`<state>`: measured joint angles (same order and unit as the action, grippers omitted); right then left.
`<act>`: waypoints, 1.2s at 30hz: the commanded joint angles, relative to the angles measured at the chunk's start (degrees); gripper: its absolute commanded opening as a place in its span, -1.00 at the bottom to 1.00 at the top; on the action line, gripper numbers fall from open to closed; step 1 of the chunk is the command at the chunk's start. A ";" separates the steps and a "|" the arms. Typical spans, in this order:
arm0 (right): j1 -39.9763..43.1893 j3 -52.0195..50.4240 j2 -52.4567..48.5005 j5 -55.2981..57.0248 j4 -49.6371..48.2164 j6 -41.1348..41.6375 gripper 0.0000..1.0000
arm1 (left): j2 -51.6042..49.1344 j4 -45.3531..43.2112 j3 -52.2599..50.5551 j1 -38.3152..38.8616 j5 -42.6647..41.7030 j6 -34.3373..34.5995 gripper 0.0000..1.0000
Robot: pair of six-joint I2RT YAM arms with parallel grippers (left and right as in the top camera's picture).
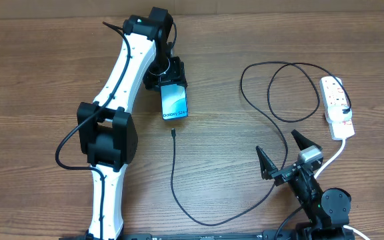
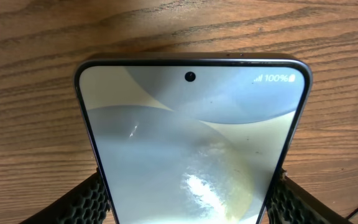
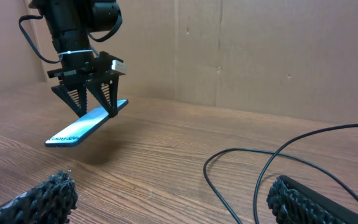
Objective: Plug charger to phone and switch on socket
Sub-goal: 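Grasp the phone's top edge with the left gripper and lift it, then reach the right gripper toward the phone held by the left gripper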
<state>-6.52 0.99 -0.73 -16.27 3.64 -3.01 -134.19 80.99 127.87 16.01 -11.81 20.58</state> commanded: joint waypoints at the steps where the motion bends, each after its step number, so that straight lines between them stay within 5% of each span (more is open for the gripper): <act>1: -0.33 -0.52 0.46 0.35 -0.31 -0.07 1.00 | 0.07 0.02 1.66 -0.33 -1.14 -1.33 0.30; 26: -0.26 -0.22 0.44 1.77 -2.82 2.97 1.00 | 0.07 4.09 1.68 -0.35 -4.98 -2.58 0.28; 36: -0.22 16.50 -6.95 4.70 4.26 10.95 1.00 | 0.07 4.04 1.68 -0.35 -5.20 -2.60 0.35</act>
<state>-6.52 9.65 -4.49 -12.69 6.48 5.87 -134.17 84.84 127.87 16.01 -15.09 19.07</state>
